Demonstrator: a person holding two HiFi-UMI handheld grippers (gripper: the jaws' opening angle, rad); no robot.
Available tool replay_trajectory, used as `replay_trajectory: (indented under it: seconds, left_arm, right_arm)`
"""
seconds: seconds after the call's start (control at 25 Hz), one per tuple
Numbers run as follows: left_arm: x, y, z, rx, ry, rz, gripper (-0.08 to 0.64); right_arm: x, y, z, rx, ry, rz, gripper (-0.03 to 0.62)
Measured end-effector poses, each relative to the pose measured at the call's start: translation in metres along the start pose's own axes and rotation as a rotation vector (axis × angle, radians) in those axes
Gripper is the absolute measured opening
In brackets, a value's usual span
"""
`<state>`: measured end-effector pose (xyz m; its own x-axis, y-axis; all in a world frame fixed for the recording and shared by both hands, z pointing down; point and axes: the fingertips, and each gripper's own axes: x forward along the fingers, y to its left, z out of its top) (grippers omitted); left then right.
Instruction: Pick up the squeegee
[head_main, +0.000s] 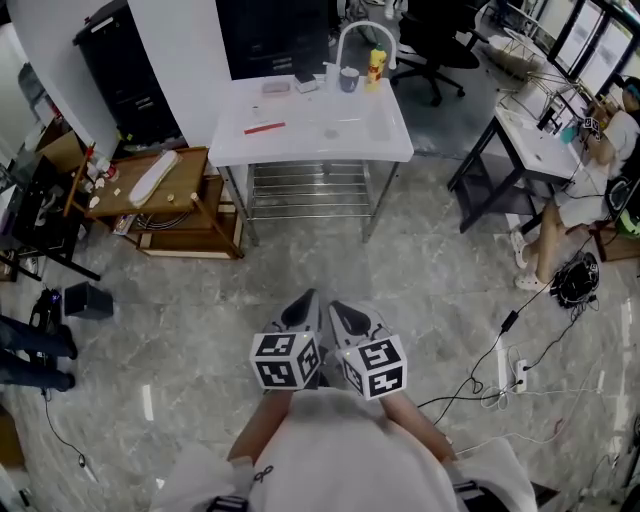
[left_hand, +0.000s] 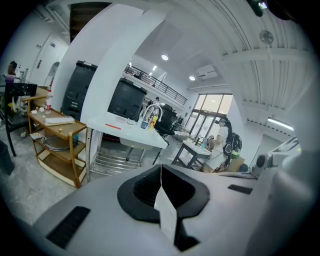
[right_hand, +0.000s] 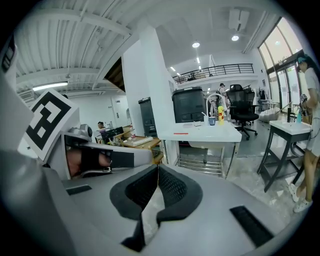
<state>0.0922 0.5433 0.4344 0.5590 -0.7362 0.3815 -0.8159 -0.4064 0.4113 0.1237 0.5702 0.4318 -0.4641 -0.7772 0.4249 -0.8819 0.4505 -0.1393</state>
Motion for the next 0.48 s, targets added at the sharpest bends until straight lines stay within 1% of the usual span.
replay_trajectory:
  seconds: [0.2, 0.36, 0.48]
  left_arm:
    - [0.012, 0.018, 0.017, 0.014, 0.000, 0.000, 0.028]
    - [0.020, 0.035, 0.024, 0.020, 0.007, -0.002, 0.028]
    - [0.025, 0.044, 0.027, 0.030, 0.012, 0.000, 0.028]
  right_arm:
    - [0.023, -0.001, 0.013, 0.011, -0.003, -0.007, 0.028]
    - [0.042, -0.001, 0.016, 0.021, 0.001, -0.015, 0.028]
    - [0.052, -0.002, 0.017, 0.005, 0.007, -0.037, 0.027]
